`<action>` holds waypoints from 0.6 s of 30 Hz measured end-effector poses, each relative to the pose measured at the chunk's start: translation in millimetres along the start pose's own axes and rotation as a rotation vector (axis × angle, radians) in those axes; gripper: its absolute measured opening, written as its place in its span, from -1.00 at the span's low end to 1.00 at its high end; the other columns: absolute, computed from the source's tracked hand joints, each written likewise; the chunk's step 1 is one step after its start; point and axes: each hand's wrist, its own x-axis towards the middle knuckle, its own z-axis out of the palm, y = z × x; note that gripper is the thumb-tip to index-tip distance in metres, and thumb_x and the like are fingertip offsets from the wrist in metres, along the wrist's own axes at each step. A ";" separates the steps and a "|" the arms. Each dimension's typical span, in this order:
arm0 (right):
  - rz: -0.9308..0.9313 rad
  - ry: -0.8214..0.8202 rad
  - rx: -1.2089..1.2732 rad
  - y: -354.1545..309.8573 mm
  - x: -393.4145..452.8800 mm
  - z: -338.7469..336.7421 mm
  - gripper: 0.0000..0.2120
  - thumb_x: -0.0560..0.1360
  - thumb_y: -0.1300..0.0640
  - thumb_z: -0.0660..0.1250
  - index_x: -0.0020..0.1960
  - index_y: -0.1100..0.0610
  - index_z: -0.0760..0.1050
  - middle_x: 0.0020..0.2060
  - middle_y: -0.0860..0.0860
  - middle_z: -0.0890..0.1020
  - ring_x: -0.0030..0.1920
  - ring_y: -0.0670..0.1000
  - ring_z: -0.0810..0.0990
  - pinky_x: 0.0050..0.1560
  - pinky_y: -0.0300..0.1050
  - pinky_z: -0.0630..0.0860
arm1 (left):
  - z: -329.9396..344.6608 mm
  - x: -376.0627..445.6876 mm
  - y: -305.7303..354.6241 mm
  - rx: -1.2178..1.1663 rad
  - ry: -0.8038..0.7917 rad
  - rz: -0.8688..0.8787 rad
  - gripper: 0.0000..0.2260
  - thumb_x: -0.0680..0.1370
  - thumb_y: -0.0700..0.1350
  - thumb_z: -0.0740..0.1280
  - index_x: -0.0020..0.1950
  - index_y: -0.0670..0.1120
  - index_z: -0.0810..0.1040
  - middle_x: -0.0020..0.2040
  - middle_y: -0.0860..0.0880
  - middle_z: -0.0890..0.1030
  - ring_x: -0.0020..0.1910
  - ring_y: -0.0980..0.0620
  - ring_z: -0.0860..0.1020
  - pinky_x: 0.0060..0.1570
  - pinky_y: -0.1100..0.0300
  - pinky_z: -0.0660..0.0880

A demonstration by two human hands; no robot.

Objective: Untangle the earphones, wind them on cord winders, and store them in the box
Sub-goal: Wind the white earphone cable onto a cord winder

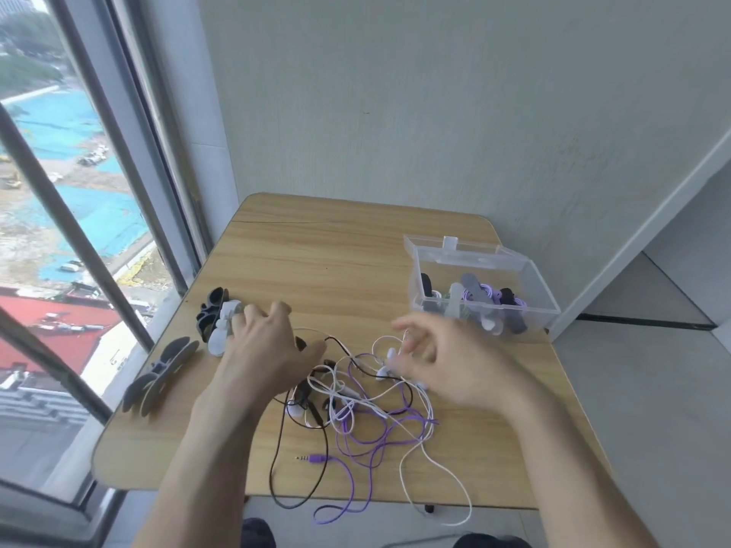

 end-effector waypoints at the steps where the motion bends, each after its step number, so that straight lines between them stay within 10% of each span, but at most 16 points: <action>1: 0.036 -0.124 -0.064 3.8 -1.5 10.8 -0.38 0.38 -0.23 0.51 0.38 -0.24 0.38 0.09 -0.23 0.51 -0.07 -0.18 0.58 0.01 -0.22 0.51 | 1.8 1.2 -3.5 0.017 -0.062 -0.027 -0.32 0.51 0.26 0.35 0.46 -0.11 0.28 0.38 -0.21 0.36 0.37 -0.19 0.35 0.26 -0.03 0.37; 5: 0.058 -0.217 -0.152 11.8 3.1 45.8 -0.10 0.27 -0.18 0.61 0.50 -0.33 0.23 0.24 -0.12 0.29 0.20 -0.07 0.49 0.17 -0.14 0.46 | 7.5 4.9 -8.6 0.054 -0.197 -0.021 -0.36 0.46 0.24 0.43 0.33 -0.15 0.36 0.10 -0.12 0.57 0.04 -0.08 0.56 0.02 0.04 0.54; 11: 0.009 0.033 -0.087 26.2 18.6 56.9 -0.73 0.53 -0.01 0.42 0.22 -0.04 0.58 0.03 -0.04 0.55 0.05 0.03 0.61 0.03 -0.15 0.49 | 12.7 9.9 -0.4 -0.170 -0.183 -0.016 -0.63 0.56 -0.09 0.37 0.32 -0.05 0.37 -0.14 -0.07 0.66 -0.23 0.04 0.64 -0.18 0.12 0.59; 18: 0.010 0.446 0.769 20.1 20.4 47.3 -0.85 0.51 0.27 0.44 0.05 0.10 0.59 -0.22 0.01 0.71 -0.26 0.06 0.74 -0.19 0.04 0.67 | 11.5 15.7 15.6 -1.280 0.275 -0.103 -0.83 0.61 -0.33 0.27 0.13 -0.13 0.39 -0.08 -0.17 0.66 -0.26 -0.09 0.71 -0.03 -0.03 0.65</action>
